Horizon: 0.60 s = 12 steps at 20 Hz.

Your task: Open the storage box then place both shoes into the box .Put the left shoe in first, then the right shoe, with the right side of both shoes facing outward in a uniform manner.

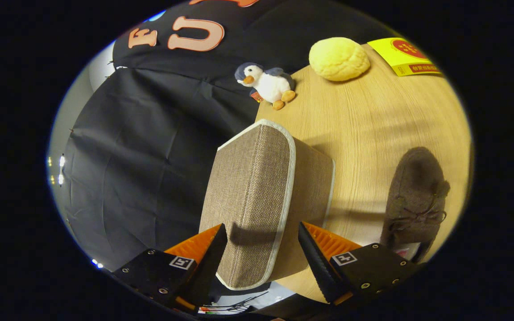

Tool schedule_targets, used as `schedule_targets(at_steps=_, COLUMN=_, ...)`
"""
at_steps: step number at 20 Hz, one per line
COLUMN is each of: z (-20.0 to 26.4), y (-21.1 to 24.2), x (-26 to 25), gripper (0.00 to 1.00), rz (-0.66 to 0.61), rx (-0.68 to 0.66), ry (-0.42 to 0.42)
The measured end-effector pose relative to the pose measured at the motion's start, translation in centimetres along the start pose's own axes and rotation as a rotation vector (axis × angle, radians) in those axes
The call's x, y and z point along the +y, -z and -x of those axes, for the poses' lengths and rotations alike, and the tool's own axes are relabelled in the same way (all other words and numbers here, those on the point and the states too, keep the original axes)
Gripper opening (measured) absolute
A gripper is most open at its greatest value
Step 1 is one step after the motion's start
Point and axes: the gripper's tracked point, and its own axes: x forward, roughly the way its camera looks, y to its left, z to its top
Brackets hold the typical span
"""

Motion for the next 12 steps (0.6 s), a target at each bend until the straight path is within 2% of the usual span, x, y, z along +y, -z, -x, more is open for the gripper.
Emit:
schedule_targets(at_steps=4, z=-0.9, y=-0.3, x=0.0, gripper=0.96, rz=-0.129, rx=-0.015, ry=-0.067)
schedule_targets(at_steps=9, z=-0.7, y=-1.0, x=0.4, gripper=0.95, rz=-0.192, rx=-0.046, ry=-0.128)
schedule_targets(at_steps=12, z=0.0, y=-1.5, x=0.9, gripper=0.86, rz=-0.218, rx=-0.068, ry=-0.162)
